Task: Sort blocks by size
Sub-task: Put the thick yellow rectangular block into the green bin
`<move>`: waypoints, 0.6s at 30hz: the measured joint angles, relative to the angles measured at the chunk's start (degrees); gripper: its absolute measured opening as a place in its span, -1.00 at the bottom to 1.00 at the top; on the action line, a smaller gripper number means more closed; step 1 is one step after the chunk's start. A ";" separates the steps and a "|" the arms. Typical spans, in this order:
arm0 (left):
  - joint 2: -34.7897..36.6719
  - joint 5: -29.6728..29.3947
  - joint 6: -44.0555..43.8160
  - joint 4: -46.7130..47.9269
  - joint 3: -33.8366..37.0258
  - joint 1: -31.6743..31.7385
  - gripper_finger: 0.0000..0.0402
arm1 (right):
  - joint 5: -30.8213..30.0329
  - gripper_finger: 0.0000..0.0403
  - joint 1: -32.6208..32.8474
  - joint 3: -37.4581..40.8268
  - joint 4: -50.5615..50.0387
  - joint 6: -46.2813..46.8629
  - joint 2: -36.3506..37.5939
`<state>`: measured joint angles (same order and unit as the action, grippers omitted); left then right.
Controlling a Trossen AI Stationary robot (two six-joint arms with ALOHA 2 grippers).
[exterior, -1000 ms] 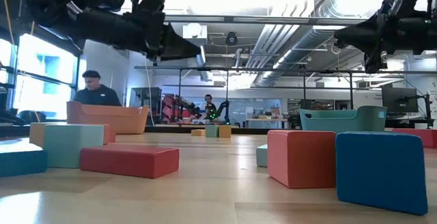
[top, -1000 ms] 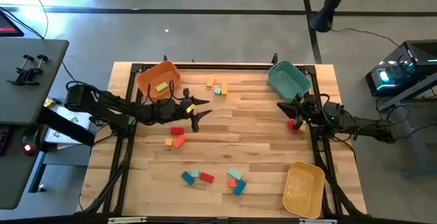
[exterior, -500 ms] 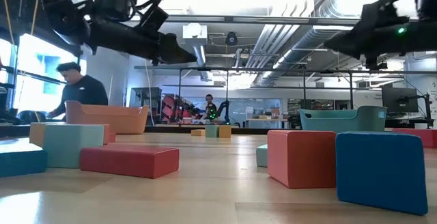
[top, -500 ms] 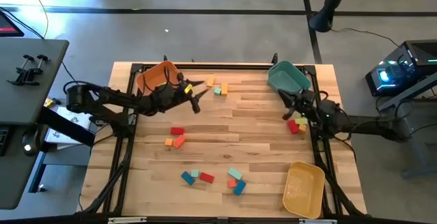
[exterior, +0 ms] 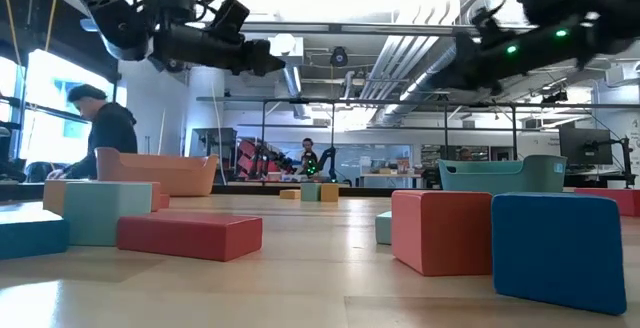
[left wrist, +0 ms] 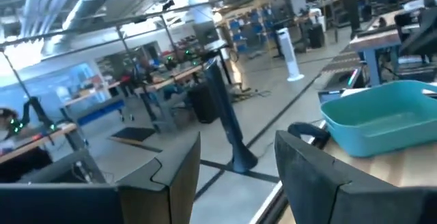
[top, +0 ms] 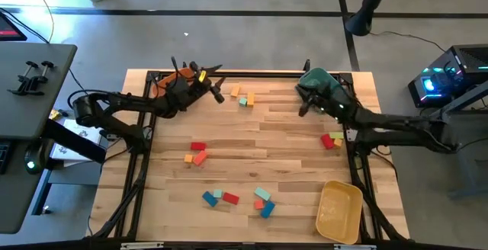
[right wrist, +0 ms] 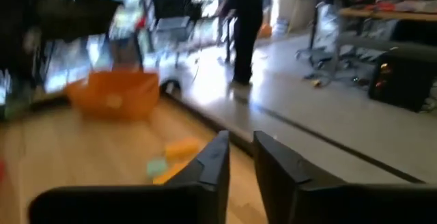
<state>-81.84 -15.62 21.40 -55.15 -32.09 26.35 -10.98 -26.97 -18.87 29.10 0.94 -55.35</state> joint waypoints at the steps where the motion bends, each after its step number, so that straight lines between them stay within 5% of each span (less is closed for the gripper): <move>1: 0.00 -0.04 -0.59 0.78 0.01 0.23 -0.13 | 1.45 -0.61 -0.17 -1.28 -0.60 -1.81 -2.43; 7: -0.04 -0.33 -5.01 5.40 0.39 -1.07 -0.13 | 9.13 -0.36 0.72 -10.04 -1.34 -8.97 -16.91; 18: 2.61 -1.92 -10.68 9.30 0.34 -8.94 -0.13 | 16.03 -0.20 0.96 -30.38 -13.88 -2.91 -42.07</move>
<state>-79.23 -17.54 10.72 -45.85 -31.75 17.41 5.05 -26.01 -49.25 15.22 -1.96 -97.42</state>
